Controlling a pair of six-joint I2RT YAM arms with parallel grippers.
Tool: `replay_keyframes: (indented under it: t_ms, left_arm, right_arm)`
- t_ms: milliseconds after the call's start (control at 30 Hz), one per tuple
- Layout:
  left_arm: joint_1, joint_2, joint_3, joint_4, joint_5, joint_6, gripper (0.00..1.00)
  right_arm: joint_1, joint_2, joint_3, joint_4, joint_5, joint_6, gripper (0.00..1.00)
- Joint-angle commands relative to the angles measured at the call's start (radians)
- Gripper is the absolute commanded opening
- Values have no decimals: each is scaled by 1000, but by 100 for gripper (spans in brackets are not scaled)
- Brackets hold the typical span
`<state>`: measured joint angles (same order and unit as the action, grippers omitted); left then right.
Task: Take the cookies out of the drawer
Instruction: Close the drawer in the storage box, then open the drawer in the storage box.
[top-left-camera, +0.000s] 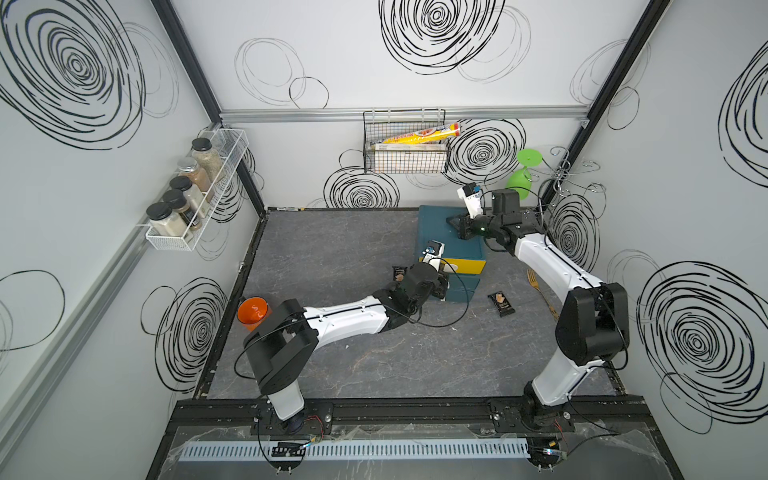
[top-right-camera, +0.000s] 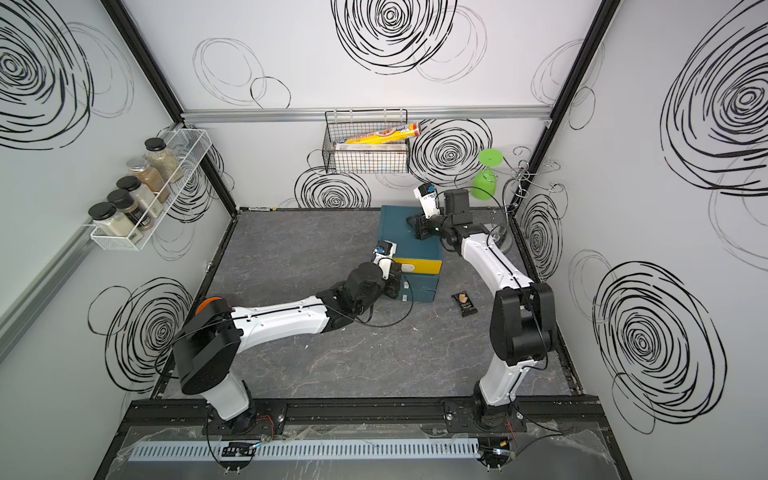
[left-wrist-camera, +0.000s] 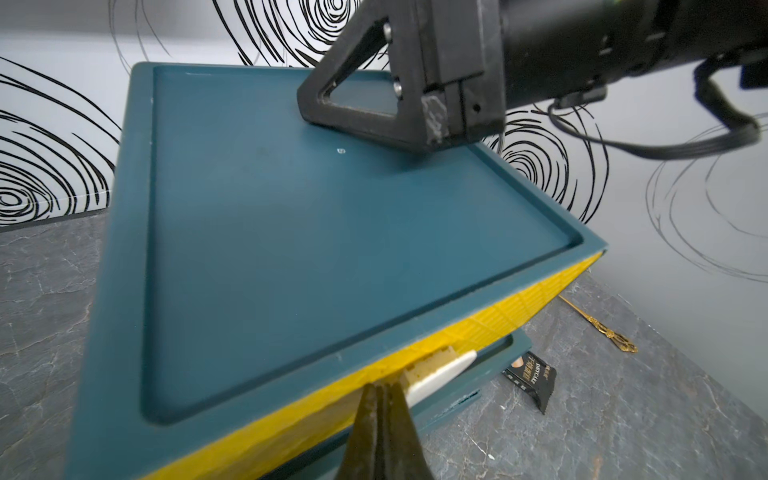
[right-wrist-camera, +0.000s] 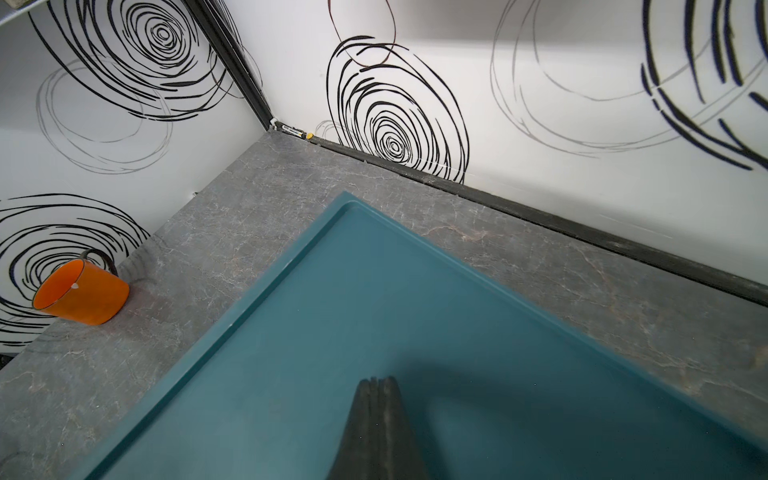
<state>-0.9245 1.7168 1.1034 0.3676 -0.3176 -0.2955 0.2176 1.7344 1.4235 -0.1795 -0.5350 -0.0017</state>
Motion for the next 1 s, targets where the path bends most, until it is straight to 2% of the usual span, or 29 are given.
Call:
replay_keyframes:
  t_ms: [0,67,133,267,333,467,533,567,633,700,767,867,967]
  left_arm:
    - [7,-19,16,59,-2,8,1]
    - [6,-88,-23,61,30,0,11]
    - [-2,-178,-60,51,50,-1,32]
    - [0,-337,-27,-71,67,24,60]
    - [29,-374,27,-143,121,33,67]
    - [142,-363,169,-262,334,30,78]
    - [188,-318,251,-312,453,45,80]
    - [206,-284,295,-339,497,58,81]
    - [236,-217,371,-372,599,74,83]
    - [283,-137,448,-398,693,53,83]
    - [308,-61,523,-430,727,68,81]
    - [329,48,618,-462,780,93,74]
    - [326,160,736,-539,817,140,70]
  right_arm:
    - [5,50,-62,-252,67,-8,0]
    - [5,37,-58,-252,61,-3,0]
    - [5,11,-54,-241,41,4,0]
    - [5,-61,-14,-223,14,38,1]
    - [5,-97,11,-224,0,58,8]
    - [5,-212,9,-237,61,78,18]
    - [5,-293,-45,-218,123,114,22]
    - [5,-353,-94,-199,142,133,29]
    - [5,-458,-185,-166,182,176,35]
    - [5,-563,-276,-136,154,227,41]
    - [5,-653,-365,-109,121,319,40]
    - [5,-818,-587,52,7,562,39]
    - [5,-985,-873,327,-57,872,35]
